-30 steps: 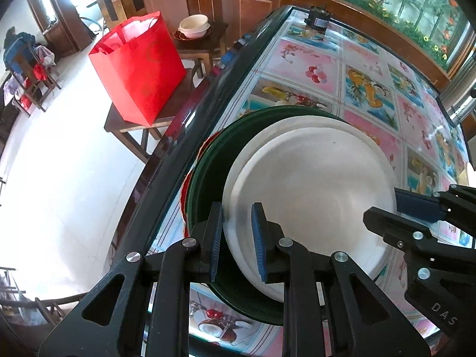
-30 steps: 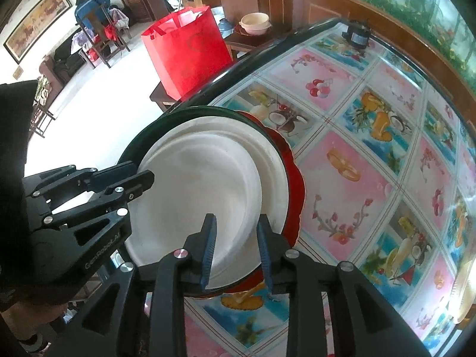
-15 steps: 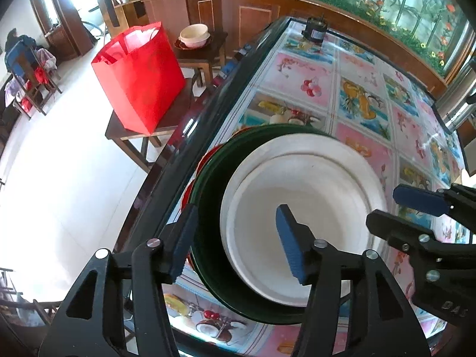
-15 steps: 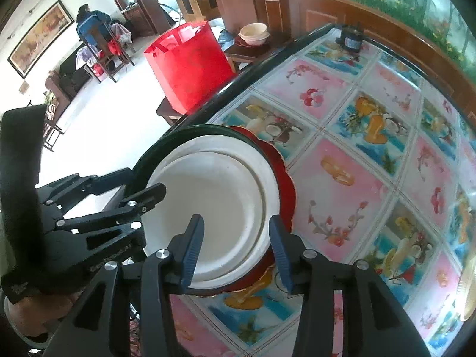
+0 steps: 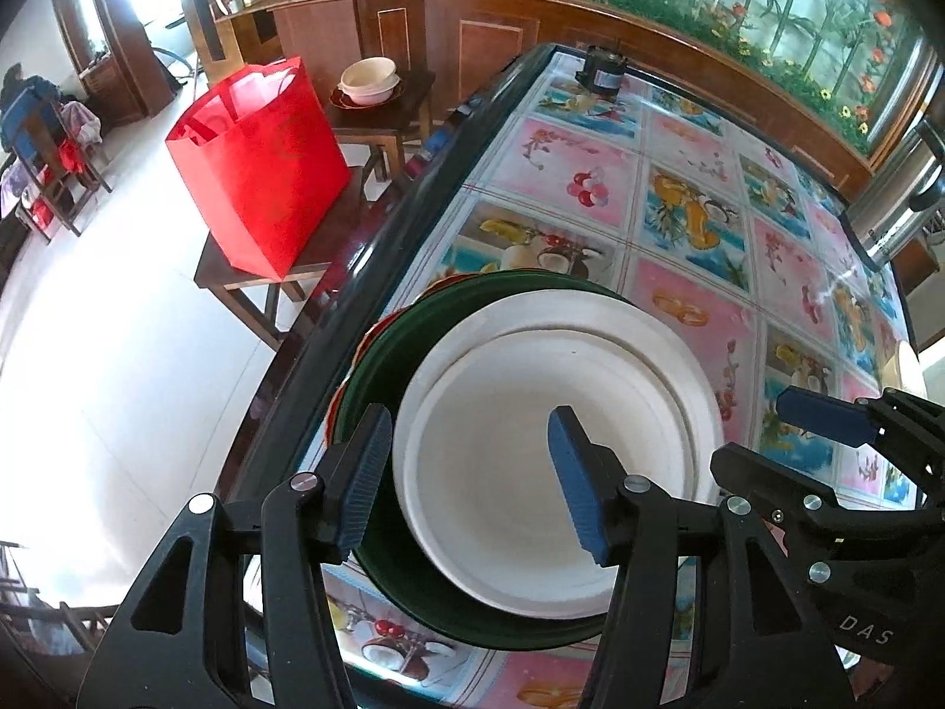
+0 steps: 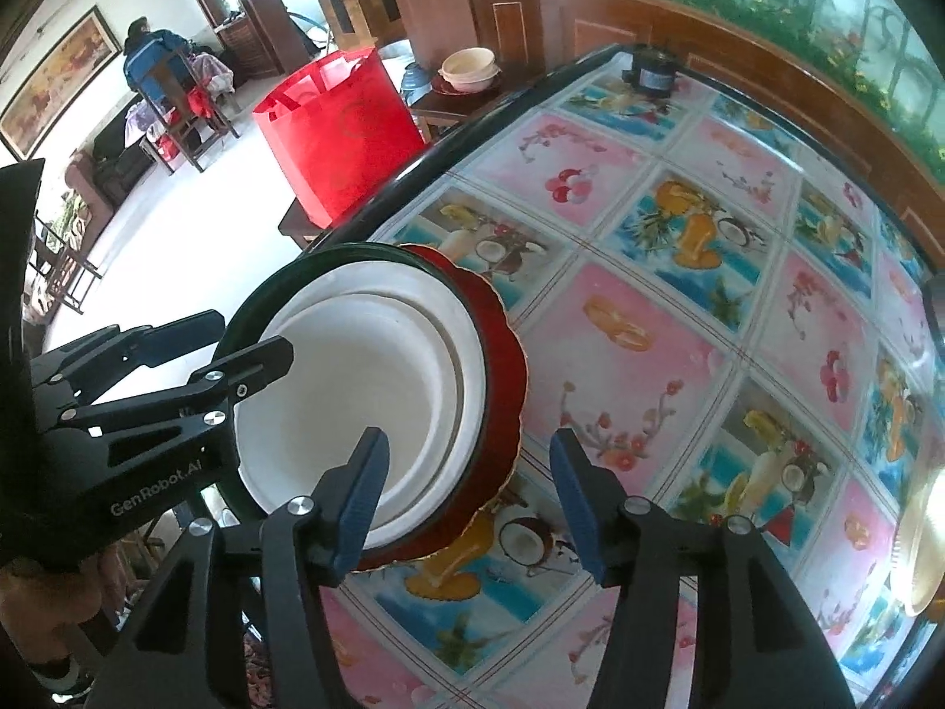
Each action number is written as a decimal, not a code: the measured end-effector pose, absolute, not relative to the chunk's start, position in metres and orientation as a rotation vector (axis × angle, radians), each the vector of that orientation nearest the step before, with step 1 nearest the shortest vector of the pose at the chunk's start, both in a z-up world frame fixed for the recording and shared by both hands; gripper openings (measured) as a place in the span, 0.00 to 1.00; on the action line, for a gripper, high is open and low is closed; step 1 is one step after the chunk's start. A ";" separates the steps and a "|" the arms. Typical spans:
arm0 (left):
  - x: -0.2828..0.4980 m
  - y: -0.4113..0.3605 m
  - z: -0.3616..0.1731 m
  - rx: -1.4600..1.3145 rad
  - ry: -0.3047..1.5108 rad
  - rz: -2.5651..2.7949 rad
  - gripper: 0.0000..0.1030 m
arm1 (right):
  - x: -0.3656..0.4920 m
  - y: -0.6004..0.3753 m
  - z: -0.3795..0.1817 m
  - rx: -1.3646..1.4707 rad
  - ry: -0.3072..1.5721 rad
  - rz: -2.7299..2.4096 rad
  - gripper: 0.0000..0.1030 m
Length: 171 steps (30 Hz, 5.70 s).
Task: Organize plates and bowls
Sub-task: 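Lower the white bowl into the stack and open both grippers, then move both grippers away from the stack toward the beige paper bowl, then grasp the beige paper bowl rim with both grippers and lift it, then carry the beige paper bowl with both grippers over the stacked dishes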
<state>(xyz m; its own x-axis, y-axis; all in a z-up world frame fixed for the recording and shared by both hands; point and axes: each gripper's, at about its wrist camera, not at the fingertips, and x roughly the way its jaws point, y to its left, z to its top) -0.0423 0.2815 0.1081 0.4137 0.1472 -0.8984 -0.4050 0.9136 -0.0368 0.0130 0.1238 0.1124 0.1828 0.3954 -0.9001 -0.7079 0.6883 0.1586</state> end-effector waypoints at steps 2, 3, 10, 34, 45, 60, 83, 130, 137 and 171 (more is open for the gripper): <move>-0.041 0.280 0.107 -0.264 1.097 0.350 0.54 | 0.013 0.121 0.113 -0.324 1.146 0.794 0.58; -0.040 0.279 0.107 -0.262 1.098 0.349 0.54 | 0.014 0.120 0.112 -0.322 1.148 0.792 0.58; -0.032 0.269 0.108 -0.246 1.103 0.336 0.54 | 0.019 0.106 0.109 -0.303 1.156 0.765 0.60; 0.028 0.151 0.102 -0.137 1.153 0.122 0.54 | 0.052 -0.015 0.096 -0.160 1.209 0.562 0.65; 0.054 0.078 0.098 -0.073 1.171 0.004 0.54 | 0.061 -0.083 0.089 -0.089 1.230 0.458 0.66; 0.082 -0.010 0.097 -0.011 1.172 -0.122 0.54 | 0.073 -0.171 0.089 0.004 1.224 0.326 0.68; 0.126 -0.099 0.100 0.017 1.145 -0.196 0.54 | 0.097 -0.262 0.091 0.059 1.203 0.222 0.70; 0.198 -0.160 0.040 -0.047 1.241 -0.164 0.54 | 0.175 -0.336 0.052 0.099 1.207 0.184 0.72; 0.200 -0.163 0.034 -0.052 1.254 -0.166 0.54 | 0.177 -0.334 0.048 0.081 1.216 0.197 0.68; 0.150 -0.098 0.062 -0.049 1.190 -0.150 0.20 | 0.135 -0.257 0.060 0.013 1.244 0.320 0.22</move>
<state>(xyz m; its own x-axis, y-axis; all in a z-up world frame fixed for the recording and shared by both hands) 0.1496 -0.0984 0.0618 0.3629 -0.1422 -0.9209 0.0900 0.9890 -0.1172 0.1352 -0.2568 0.0604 0.2820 0.2464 -0.9272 -0.2319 0.9553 0.1833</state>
